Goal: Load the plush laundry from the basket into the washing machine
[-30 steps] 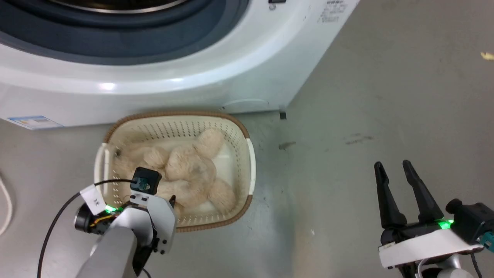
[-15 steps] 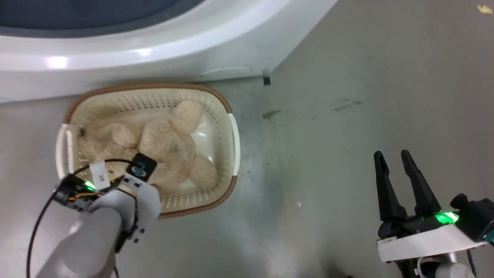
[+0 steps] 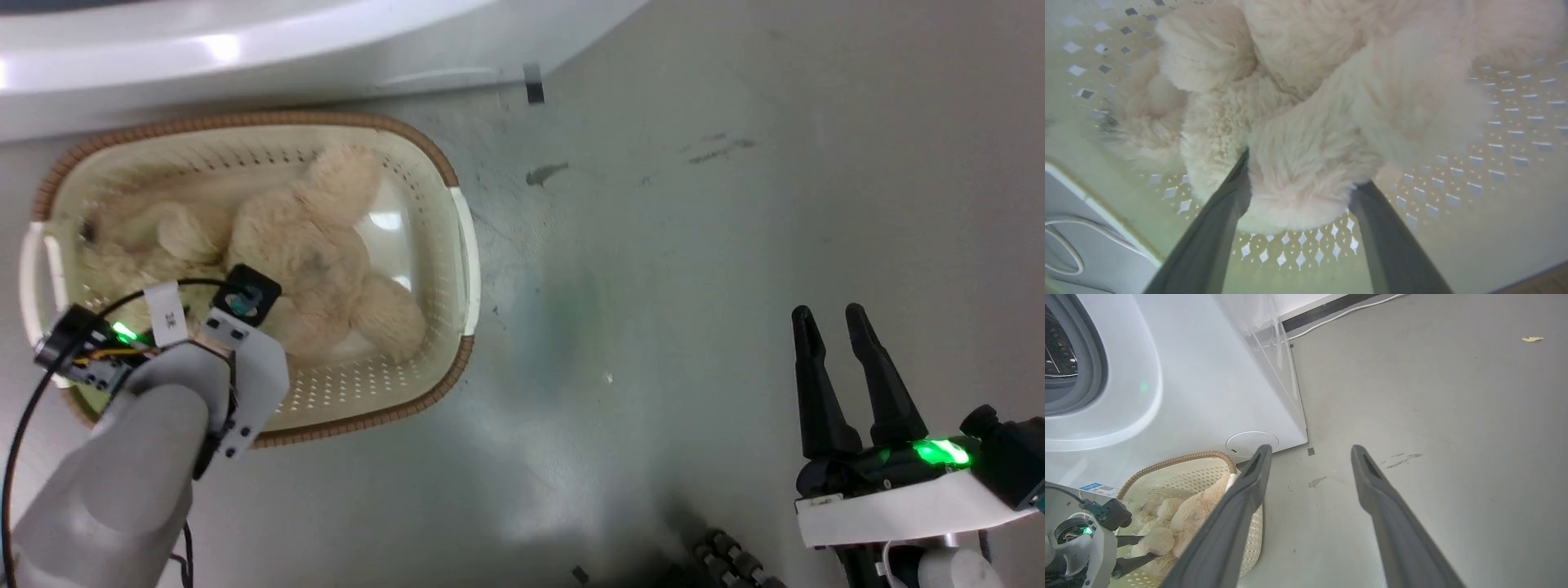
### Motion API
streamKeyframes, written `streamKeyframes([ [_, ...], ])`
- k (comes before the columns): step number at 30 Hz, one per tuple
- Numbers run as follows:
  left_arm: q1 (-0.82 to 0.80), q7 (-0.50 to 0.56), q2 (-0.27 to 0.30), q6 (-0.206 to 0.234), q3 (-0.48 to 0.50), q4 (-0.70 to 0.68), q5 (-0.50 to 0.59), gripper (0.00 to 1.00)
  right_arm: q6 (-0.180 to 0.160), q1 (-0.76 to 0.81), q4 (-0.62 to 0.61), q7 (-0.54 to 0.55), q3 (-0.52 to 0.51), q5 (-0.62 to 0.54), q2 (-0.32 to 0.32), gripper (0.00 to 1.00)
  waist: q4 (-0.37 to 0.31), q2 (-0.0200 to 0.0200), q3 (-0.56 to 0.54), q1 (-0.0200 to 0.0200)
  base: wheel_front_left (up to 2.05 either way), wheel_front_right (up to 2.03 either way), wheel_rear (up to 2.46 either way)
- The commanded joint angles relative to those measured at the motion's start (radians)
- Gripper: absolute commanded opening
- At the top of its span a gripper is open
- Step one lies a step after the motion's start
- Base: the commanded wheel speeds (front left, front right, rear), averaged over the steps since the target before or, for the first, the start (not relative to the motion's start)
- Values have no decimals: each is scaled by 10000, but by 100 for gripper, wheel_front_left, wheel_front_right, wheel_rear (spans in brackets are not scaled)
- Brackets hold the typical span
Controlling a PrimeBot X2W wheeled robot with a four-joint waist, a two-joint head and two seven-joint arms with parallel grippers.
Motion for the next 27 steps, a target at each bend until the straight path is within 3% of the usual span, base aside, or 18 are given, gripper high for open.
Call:
streamKeyframes([
  [1,-313,23,166,82,-170,148,27,100,-6,-197,-54,-92,53,175,-4,100,-95,-1,262,-1,0,0,0],
  [7,-733,50,283,56,-487,407,-171,100,-7,-306,-70,-216,147,455,-4,100,-207,-1,760,-1,0,0,0],
  [8,-881,0,294,43,-596,511,-244,47,-7,-349,-69,-258,160,540,-4,100,-235,-1,902,-1,0,0,0],
  [9,-881,0,294,43,-596,511,-244,47,-7,-349,-69,-258,160,540,-4,100,-235,-1,902,-1,0,0,0],
  [10,-1035,-23,305,-46,-799,646,-245,0,-7,-384,-51,-300,155,616,-4,100,-237,-1,1008,-1,0,0,0],
  [20,-1642,-811,-60,-519,-1594,1323,-544,0,-7,-652,166,-479,240,931,-4,100,-150,-1,886,-1,0,0,0],
  [25,-1480,-1371,-678,-521,-1564,1622,-925,0,-7,-676,499,-479,146,811,-4,100,151,-1,33,-1,0,0,0],
  [27,-1230,-1877,-1204,-509,-1421,1875,-1371,0,-7,-660,832,-479,16,656,-4,100,440,-1,-823,-1,0,0,0],
])
